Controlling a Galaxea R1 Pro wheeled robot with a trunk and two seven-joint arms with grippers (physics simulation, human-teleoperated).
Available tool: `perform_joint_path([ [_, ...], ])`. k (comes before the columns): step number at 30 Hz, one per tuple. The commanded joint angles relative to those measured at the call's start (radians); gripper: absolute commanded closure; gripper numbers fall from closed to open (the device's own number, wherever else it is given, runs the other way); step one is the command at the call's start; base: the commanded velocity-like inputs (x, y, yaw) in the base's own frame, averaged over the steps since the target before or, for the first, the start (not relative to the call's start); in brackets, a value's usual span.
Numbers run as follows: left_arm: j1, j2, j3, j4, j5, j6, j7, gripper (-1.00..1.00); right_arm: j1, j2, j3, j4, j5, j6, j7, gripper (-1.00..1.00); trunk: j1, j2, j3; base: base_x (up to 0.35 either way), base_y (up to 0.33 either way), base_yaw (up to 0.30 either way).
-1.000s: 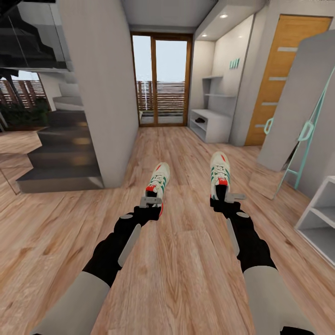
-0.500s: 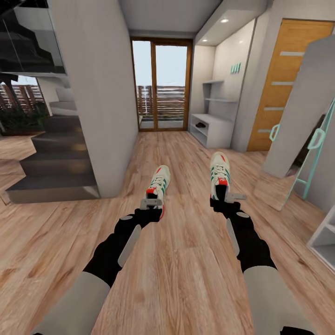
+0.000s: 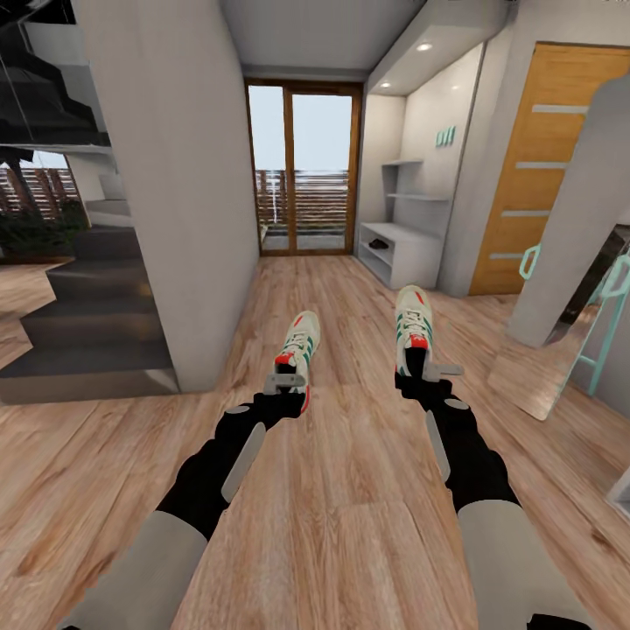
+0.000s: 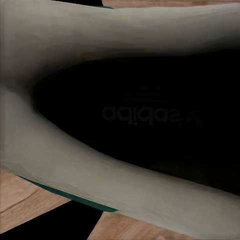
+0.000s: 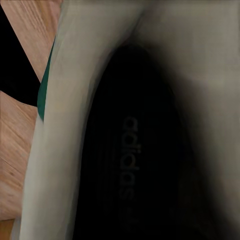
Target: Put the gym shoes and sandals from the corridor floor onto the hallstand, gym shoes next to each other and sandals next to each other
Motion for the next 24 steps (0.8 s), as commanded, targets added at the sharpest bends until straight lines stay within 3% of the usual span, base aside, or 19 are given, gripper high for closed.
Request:
perform_joint_path([
  [1, -0.001, 0.0, -0.002, -0.001, 0.01, 0.004, 0.009, 1.0, -0.001, 0.001, -0.002, -0.002, 0.01, 0.006, 0.002, 1.0, 0.0, 0.0, 0.001, 0.345, 0.0, 0.0],
  [11, -0.001, 0.0, -0.002, -0.001, 0.011, 0.004, 0.009, 1.0, -0.001, 0.001, -0.002, -0.002, 0.01, 0.006, 0.002, 1.0, 0.0, 0.0, 0.015, 0.345, 0.0, 0.0],
  [24, -0.001, 0.0, -0.002, -0.001, 0.011, 0.004, 0.009, 1.0, -0.001, 0.001, 0.001, -0.002, 0.015, 0.007, 0.002, 1.0, 0.0, 0.0, 0.017, 0.345, 0.0, 0.006],
])
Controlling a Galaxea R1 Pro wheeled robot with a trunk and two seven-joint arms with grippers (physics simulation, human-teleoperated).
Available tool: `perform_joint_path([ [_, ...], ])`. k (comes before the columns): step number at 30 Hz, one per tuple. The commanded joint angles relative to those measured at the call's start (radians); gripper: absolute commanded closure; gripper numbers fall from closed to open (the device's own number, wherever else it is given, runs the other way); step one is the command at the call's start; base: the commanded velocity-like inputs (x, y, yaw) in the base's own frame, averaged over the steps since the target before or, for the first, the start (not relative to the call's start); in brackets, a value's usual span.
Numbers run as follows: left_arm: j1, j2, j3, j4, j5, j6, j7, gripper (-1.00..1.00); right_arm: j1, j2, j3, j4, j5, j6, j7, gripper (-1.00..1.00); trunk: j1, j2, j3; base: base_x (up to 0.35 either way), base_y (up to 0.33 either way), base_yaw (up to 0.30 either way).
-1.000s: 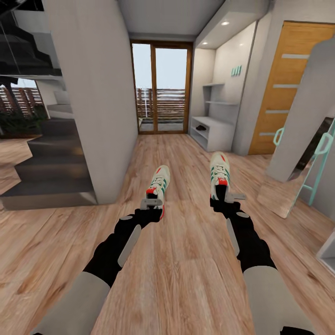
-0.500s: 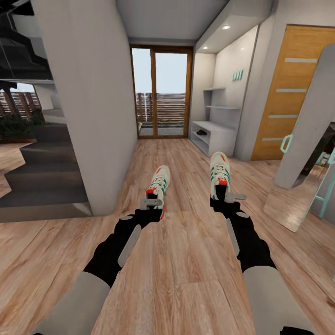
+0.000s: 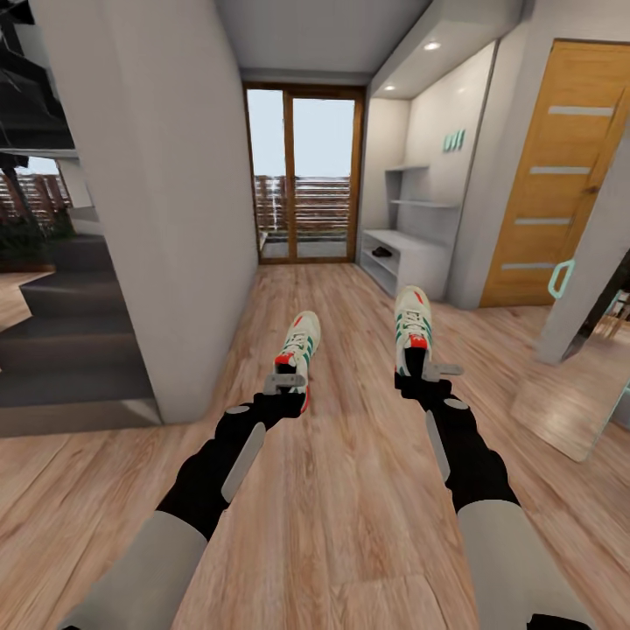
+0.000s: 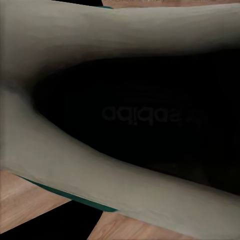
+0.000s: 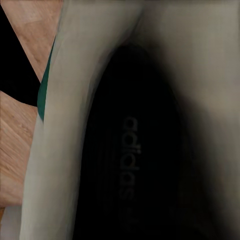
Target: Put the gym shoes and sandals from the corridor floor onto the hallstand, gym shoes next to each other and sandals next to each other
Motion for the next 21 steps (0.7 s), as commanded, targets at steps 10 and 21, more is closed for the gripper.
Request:
perform_joint_path([
  [10, -0.001, 0.0, -0.002, -0.001, 0.011, 0.004, 0.009, 1.0, -0.001, 0.0, -0.003, -0.003, 0.012, 0.008, 0.002, 1.0, 0.0, 0.0, 0.008, 0.345, 0.0, 0.196],
  [21, -0.001, 0.0, -0.002, 0.003, 0.012, 0.004, 0.009, 1.0, -0.001, -0.001, -0.003, -0.004, 0.01, 0.008, 0.002, 1.0, 0.0, 0.0, 0.013, 0.345, 0.0, 0.153],
])
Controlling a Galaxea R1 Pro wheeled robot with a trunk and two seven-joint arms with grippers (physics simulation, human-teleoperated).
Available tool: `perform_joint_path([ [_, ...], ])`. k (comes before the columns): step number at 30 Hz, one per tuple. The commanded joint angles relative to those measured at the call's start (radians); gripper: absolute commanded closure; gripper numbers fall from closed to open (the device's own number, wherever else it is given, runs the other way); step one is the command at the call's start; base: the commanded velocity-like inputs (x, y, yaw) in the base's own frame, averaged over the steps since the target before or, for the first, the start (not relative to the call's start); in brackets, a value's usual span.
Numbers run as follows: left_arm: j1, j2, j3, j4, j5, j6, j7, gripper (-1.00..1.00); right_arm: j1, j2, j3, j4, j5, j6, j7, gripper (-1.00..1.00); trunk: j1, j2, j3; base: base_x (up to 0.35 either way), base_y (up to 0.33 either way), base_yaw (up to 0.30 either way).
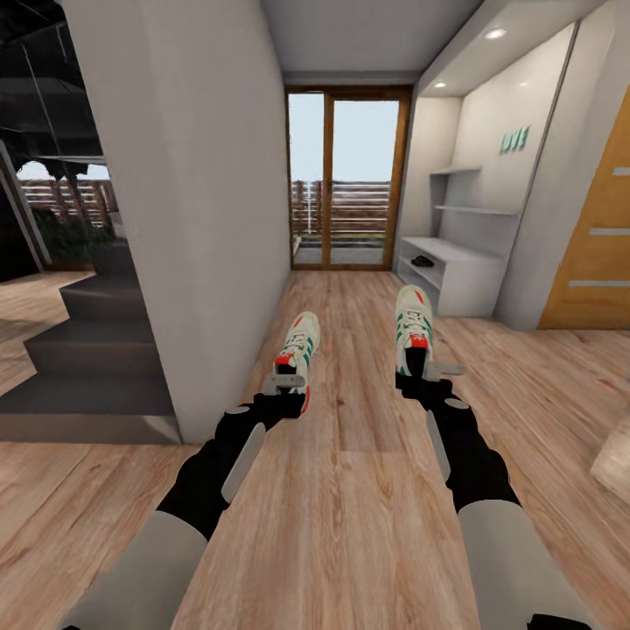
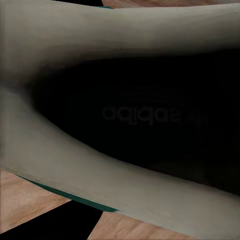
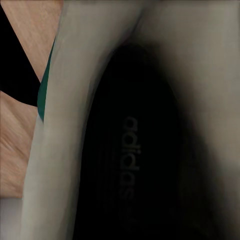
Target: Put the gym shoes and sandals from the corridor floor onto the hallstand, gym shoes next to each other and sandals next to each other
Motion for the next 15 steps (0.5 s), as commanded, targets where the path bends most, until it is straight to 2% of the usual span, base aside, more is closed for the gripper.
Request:
perform_joint_path([
  [1, -0.001, 0.0, -0.002, 0.0, 0.01, 0.004, 0.009, 1.0, -0.001, 0.001, -0.002, -0.002, 0.01, 0.006, 0.002, 1.0, 0.0, 0.0, -0.001, 0.345, 0.0, 0.014],
  [7, -0.001, 0.0, -0.002, 0.002, 0.01, 0.003, 0.009, 1.0, -0.001, 0.001, -0.002, -0.001, 0.01, 0.006, 0.002, 1.0, 0.0, 0.0, 0.002, 0.345, -0.005, 0.003],
  [15, -0.001, 0.0, -0.002, 0.002, 0.009, 0.003, 0.009, 1.0, -0.001, 0.001, -0.002, -0.002, 0.01, 0.006, 0.002, 1.0, 0.0, 0.0, 0.014, 0.345, -0.102, 0.0],
])
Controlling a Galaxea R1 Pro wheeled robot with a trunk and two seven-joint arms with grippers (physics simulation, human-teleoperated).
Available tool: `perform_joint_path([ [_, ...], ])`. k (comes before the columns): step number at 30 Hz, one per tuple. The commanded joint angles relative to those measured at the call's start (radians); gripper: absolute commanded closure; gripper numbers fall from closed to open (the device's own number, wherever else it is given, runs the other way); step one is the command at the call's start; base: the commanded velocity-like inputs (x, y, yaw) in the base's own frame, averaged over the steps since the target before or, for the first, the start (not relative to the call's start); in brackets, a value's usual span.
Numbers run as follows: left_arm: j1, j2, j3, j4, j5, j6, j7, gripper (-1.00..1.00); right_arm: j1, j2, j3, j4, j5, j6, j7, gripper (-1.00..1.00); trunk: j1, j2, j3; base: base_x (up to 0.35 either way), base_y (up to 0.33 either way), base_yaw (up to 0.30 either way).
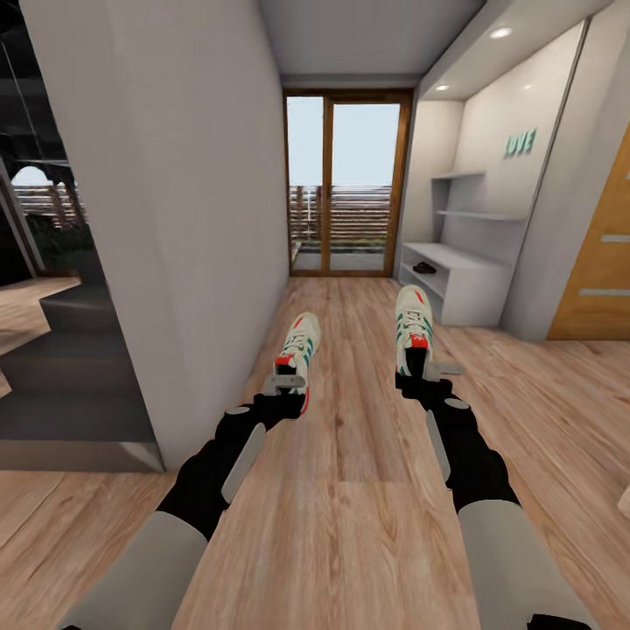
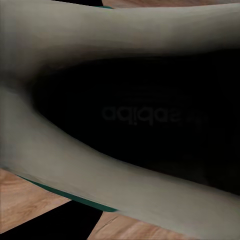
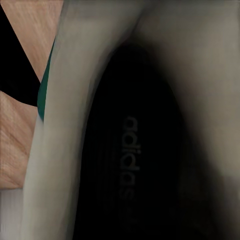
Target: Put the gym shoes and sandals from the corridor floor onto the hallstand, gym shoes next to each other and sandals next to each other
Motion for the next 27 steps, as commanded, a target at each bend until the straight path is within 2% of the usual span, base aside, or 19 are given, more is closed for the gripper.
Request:
perform_joint_path([
  [1, -0.001, 0.0, -0.002, -0.001, 0.01, 0.004, 0.009, 1.0, -0.001, 0.001, -0.002, -0.002, 0.01, 0.006, 0.002, 1.0, 0.0, 0.0, 0.0, 0.345, -0.125, 0.0],
  [27, -0.001, 0.0, -0.002, -0.001, 0.01, 0.004, 0.009, 1.0, -0.001, 0.001, -0.002, 0.0, 0.01, 0.006, 0.002, 1.0, 0.0, 0.0, 0.019, 0.345, -0.128, 0.0],
])
